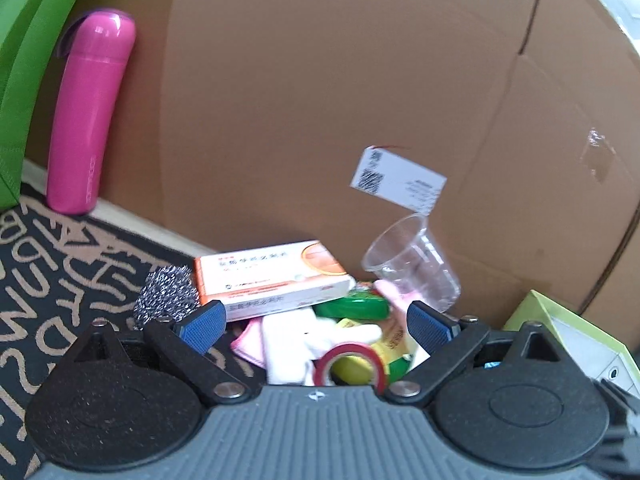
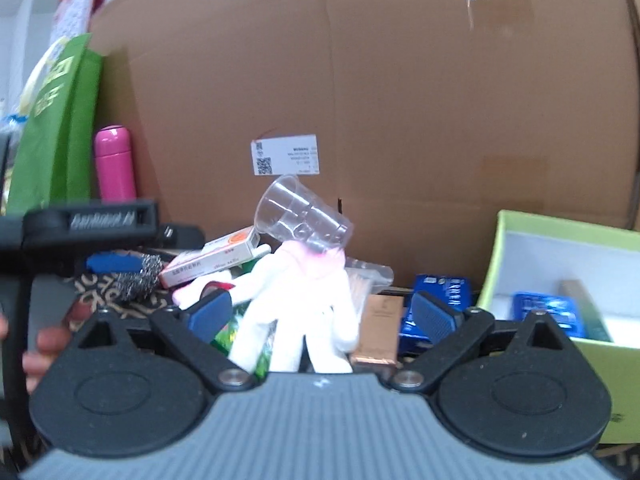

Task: Organize objects
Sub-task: 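Return to the pile and grasp the white glove with the right gripper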

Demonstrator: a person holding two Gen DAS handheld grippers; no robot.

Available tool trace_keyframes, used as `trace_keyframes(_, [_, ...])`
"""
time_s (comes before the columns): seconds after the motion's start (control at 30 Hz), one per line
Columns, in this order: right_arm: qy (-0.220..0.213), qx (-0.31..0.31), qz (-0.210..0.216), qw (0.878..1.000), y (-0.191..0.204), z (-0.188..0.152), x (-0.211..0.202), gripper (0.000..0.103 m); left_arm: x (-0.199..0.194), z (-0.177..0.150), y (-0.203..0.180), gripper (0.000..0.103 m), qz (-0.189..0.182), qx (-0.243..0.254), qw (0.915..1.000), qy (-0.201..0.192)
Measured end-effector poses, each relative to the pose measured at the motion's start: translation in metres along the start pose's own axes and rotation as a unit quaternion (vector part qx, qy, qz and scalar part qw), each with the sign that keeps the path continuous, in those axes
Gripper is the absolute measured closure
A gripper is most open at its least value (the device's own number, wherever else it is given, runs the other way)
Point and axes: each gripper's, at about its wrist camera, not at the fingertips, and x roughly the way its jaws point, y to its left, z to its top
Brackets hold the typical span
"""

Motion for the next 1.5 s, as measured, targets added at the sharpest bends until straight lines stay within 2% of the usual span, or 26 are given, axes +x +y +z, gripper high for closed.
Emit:
trace_keyframes(0.13, [0.016, -0.001, -0.01, 1.0, 0.008, 0.008, 0.018, 0.005, 0.006, 0.001, 0.011, 0.005, -0.02, -0.032, 0.9991, 0.021])
trace_keyframes(0.2, [0.018, -0.025, -0.012, 0.999, 0.022, 0.012, 0.034, 0.008, 0.007, 0.001, 0.012, 0.008, -0.02, -0.027, 0.9991, 0.025])
trace_keyframes(0.3, [0.036, -0.045, -0.04, 0.998, 0.033, 0.005, 0.059, 0.011, 0.009, 0.002, 0.013, 0.013, -0.026, -0.02, 0.999, 0.031])
trace_keyframes(0.37, [0.052, -0.013, -0.016, 0.998, 0.026, 0.0, 0.066, 0.015, 0.011, 0.001, 0.013, 0.019, -0.042, -0.026, 0.998, 0.04])
trace_keyframes(0.47, [0.07, 0.084, 0.026, 0.994, 0.002, -0.007, 0.072, 0.02, 0.016, -0.003, 0.009, 0.021, -0.061, -0.022, 0.9965, 0.053])
trace_keyframes(0.5, [0.069, 0.1, 0.033, 0.992, -0.004, -0.008, 0.073, 0.025, 0.017, -0.005, 0.007, 0.021, -0.063, -0.018, 0.9964, 0.053])
trace_keyframes(0.57, [0.071, 0.091, 0.042, 0.992, -0.004, -0.008, 0.07, 0.037, 0.02, -0.008, 0.005, 0.021, -0.061, -0.01, 0.9968, 0.052])
trace_keyframes(0.6, [0.069, 0.083, 0.054, 0.993, -0.002, -0.009, 0.066, 0.048, 0.021, -0.009, 0.004, 0.021, -0.059, -0.005, 0.9969, 0.053])
trace_keyframes(0.67, [0.069, 0.049, 0.055, 0.995, 0.009, -0.011, 0.058, 0.057, 0.025, -0.011, 0.006, 0.021, -0.06, -0.004, 0.9965, 0.059])
trace_keyframes(0.73, [0.066, 0.025, 0.06, 0.996, 0.019, -0.009, 0.048, 0.074, 0.028, -0.012, 0.009, 0.021, -0.062, -0.012, 0.996, 0.063])
trace_keyframes(0.8, [0.067, 0.016, 0.069, 0.995, 0.023, -0.007, 0.038, 0.079, 0.029, -0.011, 0.013, 0.021, -0.064, -0.026, 0.9955, 0.065])
trace_keyframes(0.9, [0.073, 0.004, 0.084, 0.994, 0.026, -0.009, 0.023, 0.084, 0.03, -0.009, 0.021, 0.021, -0.071, -0.054, 0.9935, 0.07])
trace_keyframes(1.0, [0.071, 0.003, 0.091, 0.993, 0.024, -0.013, 0.007, 0.085, 0.029, -0.008, 0.022, 0.021, -0.072, -0.061, 0.9931, 0.07])
trace_keyframes(1.1, [0.039, 0.01, 0.064, 0.997, 0.015, -0.01, -0.014, 0.085, 0.029, -0.008, 0.018, 0.021, -0.073, -0.051, 0.9937, 0.068])
trace_keyframes(1.23, [0.015, -0.004, -0.005, 1.0, 0.005, -0.008, -0.025, 0.085, 0.034, -0.013, 0.002, 0.021, -0.063, -0.004, 0.996, 0.063])
trace_keyframes(1.3, [0.016, 0.01, -0.004, 1.0, 0.0, -0.011, -0.025, 0.085, 0.036, -0.016, -0.005, 0.021, -0.054, 0.025, 0.9964, 0.06])
trace_keyframes(1.4, [0.014, 0.019, -0.003, 1.0, -0.003, -0.011, -0.024, 0.085, 0.038, -0.02, -0.013, 0.034, -0.039, 0.064, 0.9955, 0.058])
trace_keyframes(1.43, [0.012, 0.019, -0.003, 1.0, -0.004, -0.012, -0.024, 0.085, 0.037, -0.02, -0.012, 0.041, -0.044, 0.065, 0.9952, 0.057])
trace_keyframes(1.5, [0.012, 0.029, 0.012, 0.999, -0.006, -0.012, -0.024, 0.085, 0.036, -0.02, -0.011, 0.043, -0.05, 0.069, 0.9948, 0.057])
